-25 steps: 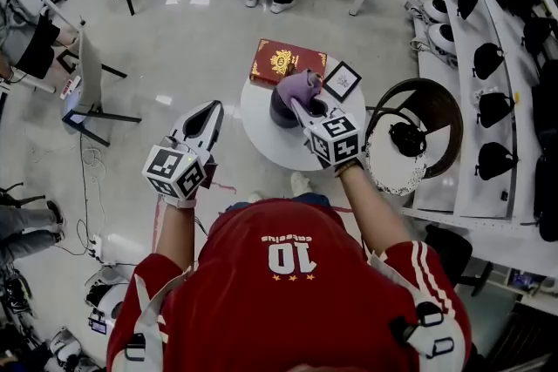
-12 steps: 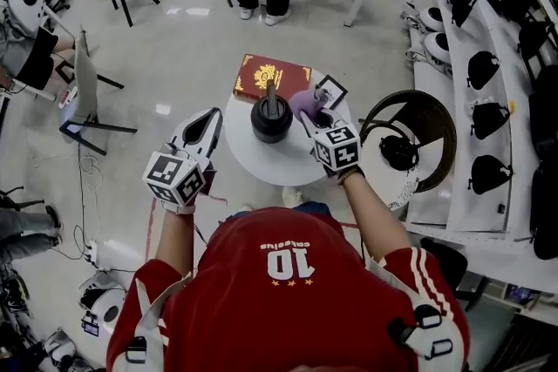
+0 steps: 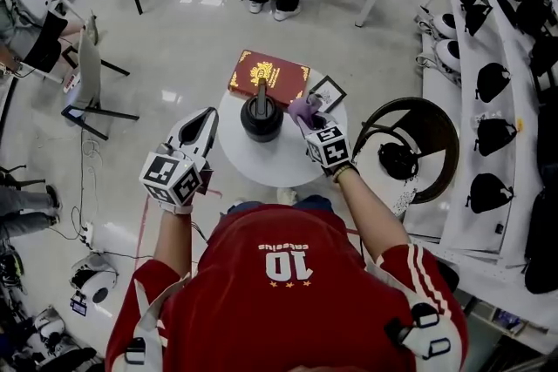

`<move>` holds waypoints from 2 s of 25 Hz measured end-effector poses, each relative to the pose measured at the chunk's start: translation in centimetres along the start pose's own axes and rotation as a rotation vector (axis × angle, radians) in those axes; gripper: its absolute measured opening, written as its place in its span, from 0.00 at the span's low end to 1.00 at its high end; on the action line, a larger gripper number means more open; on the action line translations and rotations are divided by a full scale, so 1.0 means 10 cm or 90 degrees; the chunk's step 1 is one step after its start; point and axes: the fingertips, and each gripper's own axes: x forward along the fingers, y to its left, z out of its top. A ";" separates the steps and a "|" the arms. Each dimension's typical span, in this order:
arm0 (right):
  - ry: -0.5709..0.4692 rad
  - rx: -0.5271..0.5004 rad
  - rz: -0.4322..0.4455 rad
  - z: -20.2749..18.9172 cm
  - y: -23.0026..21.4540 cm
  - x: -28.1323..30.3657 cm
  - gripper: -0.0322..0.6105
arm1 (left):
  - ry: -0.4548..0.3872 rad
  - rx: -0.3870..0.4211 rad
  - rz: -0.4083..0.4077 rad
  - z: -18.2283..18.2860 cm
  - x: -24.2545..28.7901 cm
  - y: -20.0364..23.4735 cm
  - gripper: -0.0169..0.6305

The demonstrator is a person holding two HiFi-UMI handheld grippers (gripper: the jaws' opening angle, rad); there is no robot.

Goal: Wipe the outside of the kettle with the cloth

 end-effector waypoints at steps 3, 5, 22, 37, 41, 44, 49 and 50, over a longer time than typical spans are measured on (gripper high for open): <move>0.018 -0.012 0.015 -0.12 -0.09 0.13 0.14 | 0.002 0.001 0.021 -0.05 0.04 -0.01 0.04; 0.030 -0.022 0.028 -0.19 -0.12 0.24 0.14 | 0.002 0.002 0.036 -0.07 0.05 -0.01 0.04; 0.125 -0.143 0.124 -0.64 -0.16 0.87 0.14 | 0.016 -0.003 0.141 -0.27 -0.08 0.02 0.04; 0.164 -0.186 0.161 -0.84 0.00 1.09 0.14 | 0.022 -0.017 0.185 -0.37 -0.31 0.14 0.04; 0.165 -0.180 0.158 -0.90 0.07 1.04 0.14 | 0.019 -0.016 0.174 -0.36 -0.34 0.14 0.04; 0.158 -0.168 0.152 -0.94 0.13 1.00 0.14 | 0.016 -0.015 0.164 -0.34 -0.37 0.15 0.04; 0.165 -0.143 0.138 -1.02 0.29 0.87 0.14 | 0.013 -0.013 0.139 -0.34 -0.45 0.15 0.04; 0.164 -0.135 0.133 -1.02 0.32 0.85 0.14 | 0.013 -0.013 0.134 -0.33 -0.47 0.15 0.04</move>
